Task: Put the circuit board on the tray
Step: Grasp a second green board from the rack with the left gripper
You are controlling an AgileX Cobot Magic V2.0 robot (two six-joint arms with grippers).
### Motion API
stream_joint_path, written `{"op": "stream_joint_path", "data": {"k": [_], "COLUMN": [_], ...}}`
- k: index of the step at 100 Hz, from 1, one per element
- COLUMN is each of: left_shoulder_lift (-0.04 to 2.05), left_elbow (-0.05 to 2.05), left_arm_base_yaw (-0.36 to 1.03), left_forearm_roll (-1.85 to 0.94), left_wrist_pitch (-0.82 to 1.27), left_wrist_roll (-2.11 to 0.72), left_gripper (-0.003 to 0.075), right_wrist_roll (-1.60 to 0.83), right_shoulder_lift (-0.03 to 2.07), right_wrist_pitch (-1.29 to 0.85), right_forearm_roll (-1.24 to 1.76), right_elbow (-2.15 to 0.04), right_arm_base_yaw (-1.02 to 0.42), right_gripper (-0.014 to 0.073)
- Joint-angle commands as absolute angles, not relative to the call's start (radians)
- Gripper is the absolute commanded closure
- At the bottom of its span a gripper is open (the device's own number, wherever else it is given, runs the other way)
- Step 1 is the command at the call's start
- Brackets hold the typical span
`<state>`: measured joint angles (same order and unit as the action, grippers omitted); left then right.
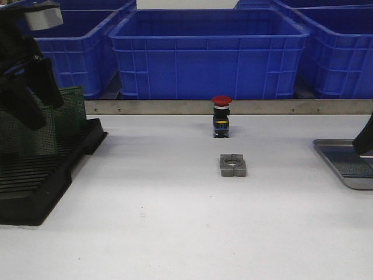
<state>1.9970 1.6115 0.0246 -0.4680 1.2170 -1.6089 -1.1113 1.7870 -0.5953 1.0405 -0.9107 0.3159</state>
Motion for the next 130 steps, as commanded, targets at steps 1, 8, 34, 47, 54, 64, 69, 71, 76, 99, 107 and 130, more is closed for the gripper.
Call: {"op": "stream_joint_path", "data": {"k": [1,8,34,47,54,64,69,71,76,99,107,130], "left_shoulder_lift": [1.97,1.983,1.986,1.986,1.986,1.986,1.986,1.986,1.986,1.973,1.964,1.939], "left_elbow": [1.638,1.638,1.638,1.638,1.638,1.638,1.638,1.64,1.652,1.722,1.74,1.75], "left_arm_base_yaw": [0.022,0.022,0.022,0.022,0.022,0.022,0.022,0.022,0.022,0.022,0.022,0.045], "left_forearm_roll": [-0.508,-0.508,-0.508,-0.508,-0.508,-0.508,-0.508,-0.508,-0.508,-0.613,-0.67,-0.815], "left_wrist_pitch": [1.22,1.218,1.218,1.218,1.218,1.218,1.229,1.234,1.262,1.28,1.28,1.28], "left_wrist_roll": [-1.597,-1.597,-1.597,-1.597,-1.597,-1.597,-1.597,-1.597,-1.597,-1.597,-1.597,-1.597], "left_gripper": [0.0174,0.0185,0.0539,0.0717,0.0741,0.0741,0.0741,0.0741,0.0741,0.0741,0.0741,0.0741], "right_wrist_roll": [-1.115,-1.115,-1.115,-1.115,-1.115,-1.115,-1.115,-1.115,-1.118,-1.174,-1.223,-1.48], "right_shoulder_lift": [1.737,1.737,1.737,1.737,1.737,1.737,1.737,1.737,1.737,1.736,1.73,1.66], "right_wrist_pitch": [-0.621,-0.621,-0.621,-0.622,-0.624,-0.633,-0.635,-0.635,-0.634,-0.691,-0.728,-0.803], "right_forearm_roll": [1.057,1.057,1.057,1.057,1.057,1.057,1.057,1.057,1.057,1.066,1.094,1.184], "right_elbow": [-0.935,-0.935,-0.935,-0.935,-0.935,-0.935,-0.935,-0.935,-0.935,-0.936,-0.936,-0.936], "right_arm_base_yaw": [0.32,0.32,0.32,0.32,0.32,0.32,0.32,0.32,0.32,0.319,0.318,0.258], "right_gripper": [0.0031,0.0031,0.0031,0.0031,0.0031,0.0031,0.0031,0.0031,0.0031,0.0031,0.0031,0.0031]}}
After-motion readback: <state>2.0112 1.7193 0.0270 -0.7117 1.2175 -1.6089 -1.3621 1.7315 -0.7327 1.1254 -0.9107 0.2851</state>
